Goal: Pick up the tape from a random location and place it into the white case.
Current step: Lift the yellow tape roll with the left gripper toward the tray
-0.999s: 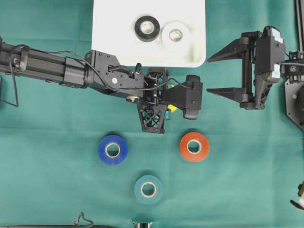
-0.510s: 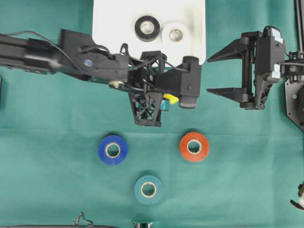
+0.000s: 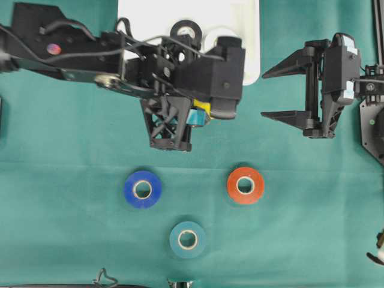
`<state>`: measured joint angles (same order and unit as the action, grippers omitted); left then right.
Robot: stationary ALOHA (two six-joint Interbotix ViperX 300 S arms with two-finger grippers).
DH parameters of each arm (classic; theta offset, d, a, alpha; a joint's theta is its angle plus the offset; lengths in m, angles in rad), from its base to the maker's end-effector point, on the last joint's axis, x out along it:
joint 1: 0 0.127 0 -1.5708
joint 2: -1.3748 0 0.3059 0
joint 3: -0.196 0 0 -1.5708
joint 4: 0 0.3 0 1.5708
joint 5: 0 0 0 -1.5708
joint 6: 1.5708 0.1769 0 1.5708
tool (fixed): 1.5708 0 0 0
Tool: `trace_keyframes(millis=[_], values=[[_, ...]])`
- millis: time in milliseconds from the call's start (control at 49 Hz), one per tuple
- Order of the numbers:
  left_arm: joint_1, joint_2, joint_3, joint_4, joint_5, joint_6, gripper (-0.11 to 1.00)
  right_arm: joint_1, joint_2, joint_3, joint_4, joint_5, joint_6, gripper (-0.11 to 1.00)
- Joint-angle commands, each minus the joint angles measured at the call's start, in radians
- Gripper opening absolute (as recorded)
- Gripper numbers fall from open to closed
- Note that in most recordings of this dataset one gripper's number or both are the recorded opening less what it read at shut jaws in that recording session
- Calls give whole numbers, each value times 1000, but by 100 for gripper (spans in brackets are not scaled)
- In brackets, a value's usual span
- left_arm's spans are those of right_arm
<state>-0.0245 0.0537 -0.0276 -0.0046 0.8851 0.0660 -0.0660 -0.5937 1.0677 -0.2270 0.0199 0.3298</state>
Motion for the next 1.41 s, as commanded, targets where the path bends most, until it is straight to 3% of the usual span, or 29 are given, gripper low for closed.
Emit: trace_keyframes(millis=[0,1040,1387], values=[[2,-49,-41,3,21,3,23,0,-2,-18,-2,-5,-2,89],[2,-61,-37,6,35,3,23,0,-2,-18,-2,-2,-3,89],[2,-166,94,5,48,-5,23,0,-2,-20,-2,12,-3,89]])
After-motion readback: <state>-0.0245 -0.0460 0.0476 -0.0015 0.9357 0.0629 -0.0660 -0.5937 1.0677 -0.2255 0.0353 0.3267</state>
